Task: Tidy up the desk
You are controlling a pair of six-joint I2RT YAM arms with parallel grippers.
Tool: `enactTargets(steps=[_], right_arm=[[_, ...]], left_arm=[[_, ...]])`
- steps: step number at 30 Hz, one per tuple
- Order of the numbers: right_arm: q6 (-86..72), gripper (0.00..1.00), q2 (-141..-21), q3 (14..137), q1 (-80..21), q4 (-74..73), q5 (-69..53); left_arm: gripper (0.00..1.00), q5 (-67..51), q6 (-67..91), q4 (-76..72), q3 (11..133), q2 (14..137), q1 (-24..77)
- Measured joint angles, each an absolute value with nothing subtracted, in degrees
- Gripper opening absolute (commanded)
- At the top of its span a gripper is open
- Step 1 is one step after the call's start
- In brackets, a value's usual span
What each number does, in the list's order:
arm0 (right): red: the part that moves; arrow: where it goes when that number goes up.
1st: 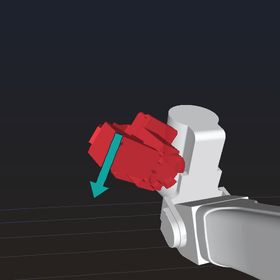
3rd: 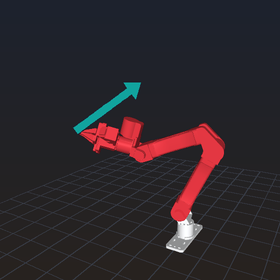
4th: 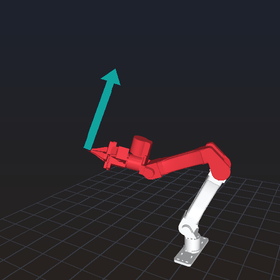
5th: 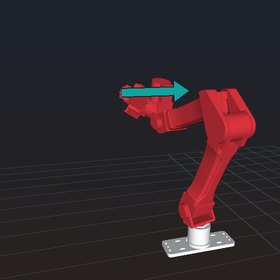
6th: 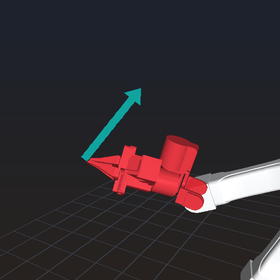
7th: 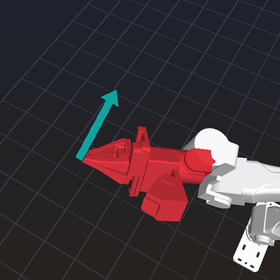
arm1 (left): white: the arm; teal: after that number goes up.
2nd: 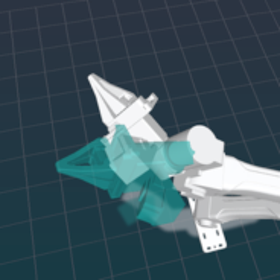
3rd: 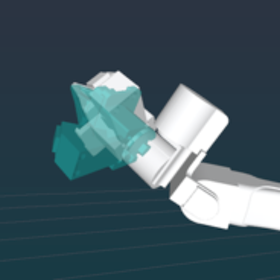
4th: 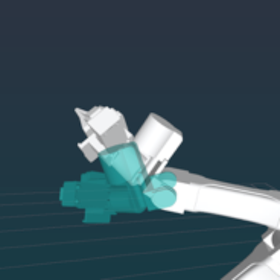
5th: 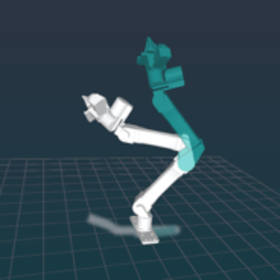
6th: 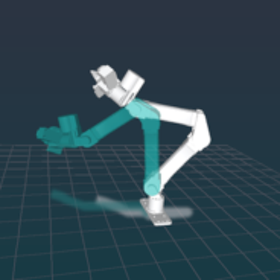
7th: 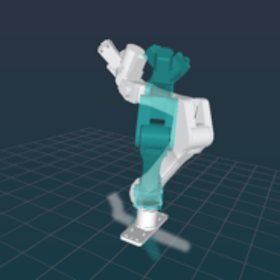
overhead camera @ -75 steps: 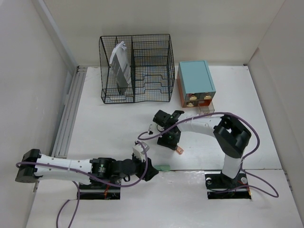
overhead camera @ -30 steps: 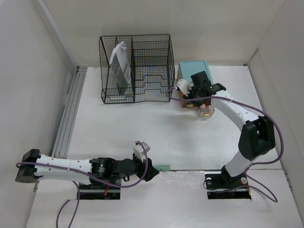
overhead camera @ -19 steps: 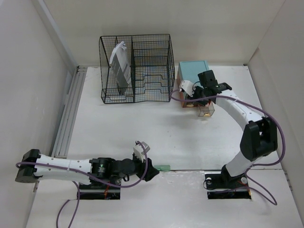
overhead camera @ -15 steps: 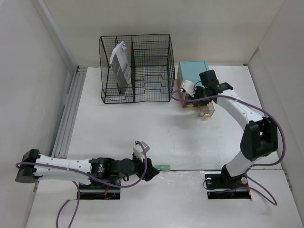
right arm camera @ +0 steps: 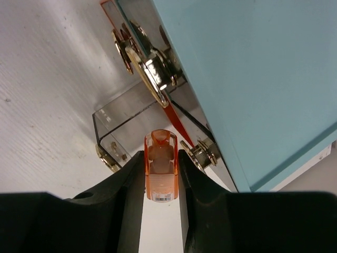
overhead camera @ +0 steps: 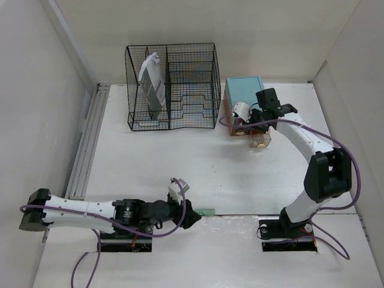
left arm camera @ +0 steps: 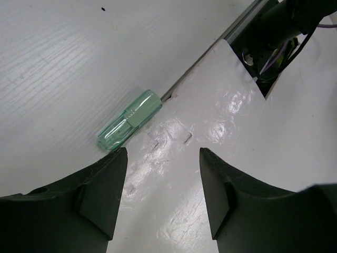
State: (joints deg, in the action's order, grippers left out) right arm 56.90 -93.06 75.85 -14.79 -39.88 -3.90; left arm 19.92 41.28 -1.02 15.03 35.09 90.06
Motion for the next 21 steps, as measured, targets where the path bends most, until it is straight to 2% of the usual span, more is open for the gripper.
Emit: enactTargets(steps=[5, 10, 17, 21], right_arm=[[57.10, 0.08, -93.47, 74.46, -14.57, -40.29, -2.87], [57.23, 0.28, -94.17, 73.25, -14.57, -40.71, -2.28], [57.21, 0.34, -94.21, 73.01, -14.50, -40.38, -1.65], [57.21, 0.34, -94.21, 73.01, -14.20, -39.92, -1.26]], left_arm=[[0.54, 19.92, 41.19, -1.02, 15.03, 35.09, 90.06], [0.54, 19.92, 41.17, -1.02, 15.03, 35.09, 90.06], [0.54, 19.88, 41.15, -1.02, 15.03, 35.09, 90.06], [0.54, 19.66, 41.15, -1.02, 15.03, 35.09, 90.06]])
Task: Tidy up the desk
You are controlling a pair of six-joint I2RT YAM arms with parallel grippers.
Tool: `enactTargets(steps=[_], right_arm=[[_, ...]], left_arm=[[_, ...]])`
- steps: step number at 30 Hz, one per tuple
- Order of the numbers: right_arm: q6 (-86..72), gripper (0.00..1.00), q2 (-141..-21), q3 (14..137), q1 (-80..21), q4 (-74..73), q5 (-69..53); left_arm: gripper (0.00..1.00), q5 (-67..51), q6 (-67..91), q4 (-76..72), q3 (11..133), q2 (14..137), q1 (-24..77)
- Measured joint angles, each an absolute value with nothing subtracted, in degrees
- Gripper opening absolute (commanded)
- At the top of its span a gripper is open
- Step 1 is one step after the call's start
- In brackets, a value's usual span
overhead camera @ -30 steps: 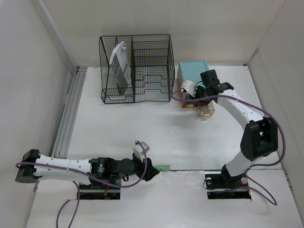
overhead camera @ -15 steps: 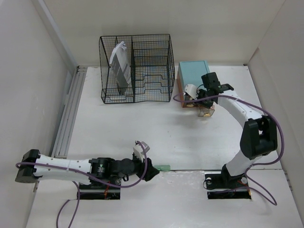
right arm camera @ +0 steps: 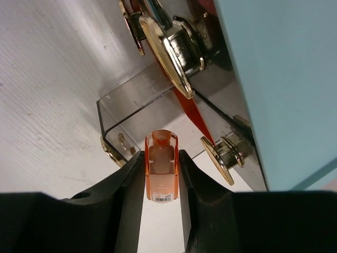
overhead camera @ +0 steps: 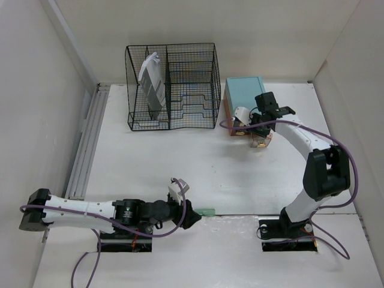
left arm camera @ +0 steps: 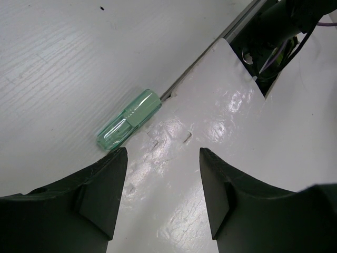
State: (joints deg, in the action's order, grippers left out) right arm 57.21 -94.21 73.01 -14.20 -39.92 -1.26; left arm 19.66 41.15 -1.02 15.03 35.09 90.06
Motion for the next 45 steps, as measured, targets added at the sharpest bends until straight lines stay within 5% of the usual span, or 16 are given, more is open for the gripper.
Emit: enactTargets(steps=[17, 19, 21, 22, 24, 26, 27, 29, 31, 34, 35, 38, 45], right_arm=[[56.75, 0.43, -94.74, 73.01, -12.43, -38.44, -0.23], [56.77, 0.37, -94.39, 72.99, -12.43, -38.59, -1.69], [56.73, 0.00, -92.53, 72.07, -12.36, -38.54, -5.26], [56.73, 0.00, -90.48, 71.02, -12.34, -38.65, -7.92], [56.18, 0.00, -84.38, 68.23, -12.45, -38.76, -12.88], [55.51, 0.00, -74.24, 62.30, -13.10, -35.53, -16.51], [54.72, 0.22, -68.36, 58.72, -13.82, -33.10, -17.23], [51.79, 0.73, -59.00, 53.23, -15.31, -29.10, -18.76], [50.72, 0.74, -56.86, 53.71, -16.10, -29.28, -22.09], [49.19, 0.37, -65.87, 61.36, -17.19, -34.44, -28.14], [49.06, 0.34, -70.15, 64.38, -18.26, -36.40, -29.45], [49.36, 0.41, -79.22, 67.64, -24.93, -40.45, -31.05], [51.44, 0.68, -76.99, 55.99, -46.13, -43.53, -28.56]], left_arm=[[0.54, 19.62, 41.15, -1.02, 15.03, 35.09, 90.06], [0.54, 19.57, 41.17, -1.02, 15.03, 35.09, 90.06], [0.54, 19.57, 41.17, -1.02, 15.03, 35.09, 90.06], [0.53, 19.55, 41.17, -1.02, 15.03, 35.09, 90.06], [0.37, 19.55, 41.28, -1.04, 15.03, 35.11, 90.06], [0.09, 19.70, 41.28, -1.06, 15.03, 35.22, 90.06], [0.00, 19.86, 41.15, -0.97, 15.05, 35.31, 90.06], [0.00, 20.36, 40.84, -0.45, 15.64, 35.97, 90.06], [0.00, 20.62, 40.80, -0.16, 16.25, 36.42, 90.06], [0.03, 21.08, 40.80, 0.71, 18.15, 37.78, 90.06], [0.10, 21.34, 40.99, 1.58, 19.07, 38.57, 90.06], [0.43, 21.93, 42.35, 4.78, 22.92, 42.37, 90.06], [0.50, 30.09, 58.08, 21.30, 31.07, 45.32, 91.13]])
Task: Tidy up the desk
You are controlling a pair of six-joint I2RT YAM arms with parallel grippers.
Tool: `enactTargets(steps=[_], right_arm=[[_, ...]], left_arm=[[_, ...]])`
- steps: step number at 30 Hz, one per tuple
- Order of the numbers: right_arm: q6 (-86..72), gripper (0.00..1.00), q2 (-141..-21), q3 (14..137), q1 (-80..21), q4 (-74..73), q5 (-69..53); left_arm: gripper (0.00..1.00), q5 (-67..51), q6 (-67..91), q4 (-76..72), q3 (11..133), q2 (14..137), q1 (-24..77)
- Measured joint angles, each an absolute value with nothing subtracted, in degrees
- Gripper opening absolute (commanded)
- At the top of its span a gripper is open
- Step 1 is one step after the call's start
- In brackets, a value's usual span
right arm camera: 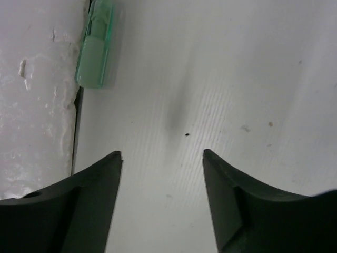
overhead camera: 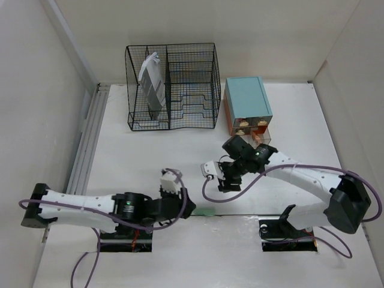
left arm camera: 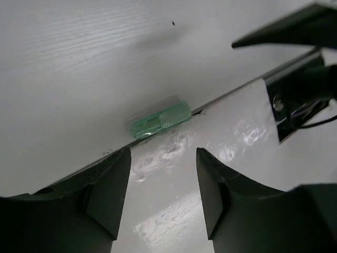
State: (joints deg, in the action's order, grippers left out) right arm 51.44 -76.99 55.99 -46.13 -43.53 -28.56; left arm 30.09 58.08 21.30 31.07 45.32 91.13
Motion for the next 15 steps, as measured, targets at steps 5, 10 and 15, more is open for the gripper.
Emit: enactTargets(steps=[5, 10, 15], right_arm=[[51.33, 0.80, -72.84, 50.28, -46.54, -42.74, -27.53], [48.27, 0.74, -73.08, 48.95, -51.09, -40.47, -25.69], [44.64, 0.70, -78.94, 50.22, -56.10, -38.52, -24.77]], left_arm=[[0.57, 37.89, 71.33, 32.77, 31.24, 27.27, 91.31], [0.59, 43.92, 77.52, 37.56, 31.16, 16.60, 91.39], [0.59, 47.59, 79.42, 40.40, 30.87, 16.25, 91.39]])
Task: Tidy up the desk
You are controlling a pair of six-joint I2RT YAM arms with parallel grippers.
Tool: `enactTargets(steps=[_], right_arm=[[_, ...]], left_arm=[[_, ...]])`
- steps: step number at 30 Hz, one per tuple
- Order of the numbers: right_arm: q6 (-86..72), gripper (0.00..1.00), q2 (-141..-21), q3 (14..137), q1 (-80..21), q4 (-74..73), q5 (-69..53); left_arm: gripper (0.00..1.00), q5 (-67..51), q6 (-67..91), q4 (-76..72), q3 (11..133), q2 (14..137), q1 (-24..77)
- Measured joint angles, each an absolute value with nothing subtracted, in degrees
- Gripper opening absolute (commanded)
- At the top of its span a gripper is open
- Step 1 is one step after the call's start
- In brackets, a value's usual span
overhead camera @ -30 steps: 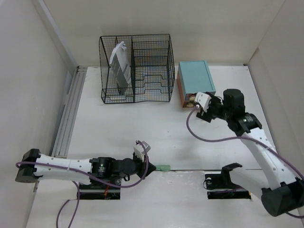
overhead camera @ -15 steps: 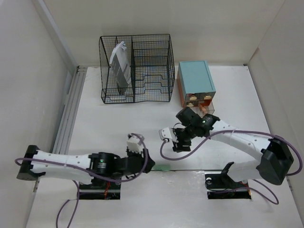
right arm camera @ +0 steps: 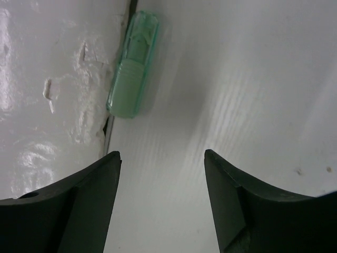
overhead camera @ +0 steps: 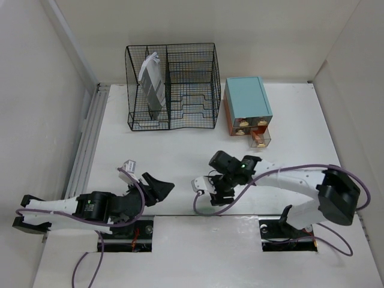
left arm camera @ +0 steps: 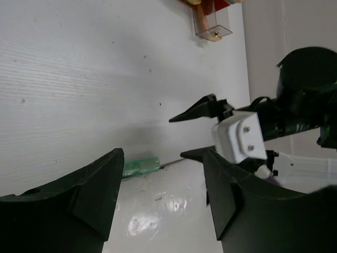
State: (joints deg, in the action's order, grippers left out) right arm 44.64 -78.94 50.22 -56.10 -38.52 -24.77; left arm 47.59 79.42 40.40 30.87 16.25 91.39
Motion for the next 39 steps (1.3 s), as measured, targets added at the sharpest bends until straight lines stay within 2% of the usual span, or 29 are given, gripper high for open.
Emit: enactTargets(steps=[10, 31, 33, 35, 36, 37, 39], right_arm=[[40.86, 0.69, -90.28, 57.41, -66.57, -38.09, -22.96], [36.99, 0.67, -98.41, 59.79, -69.73, -36.29, -24.34], [36.34, 0.65, -98.85, 60.23, -69.84, -35.70, -23.68], [35.66, 0.59, -99.09, 60.31, -69.84, -35.05, -22.94], [35.29, 0.54, -99.15, 60.31, -69.84, -34.61, -22.50], [34.89, 0.44, -99.37, 60.36, -69.84, -34.22, -22.13], [34.22, 0.37, -99.83, 60.62, -69.84, -33.52, -21.34]], left_arm=[[0.59, 52.42, 79.57, 42.46, 30.92, 16.25, 91.39], [0.60, 60.03, 90.41, 59.02, 33.87, 15.09, 91.42], [0.60, 60.07, 90.45, 59.22, 33.87, 15.09, 91.42], [0.60, 60.07, 90.50, 59.37, 33.87, 15.09, 91.42], [0.60, 60.07, 90.50, 59.37, 33.87, 15.07, 91.42], [0.60, 60.07, 90.50, 59.37, 33.87, 14.96, 91.42], [0.60, 60.07, 90.48, 59.37, 33.87, 14.74, 91.42]])
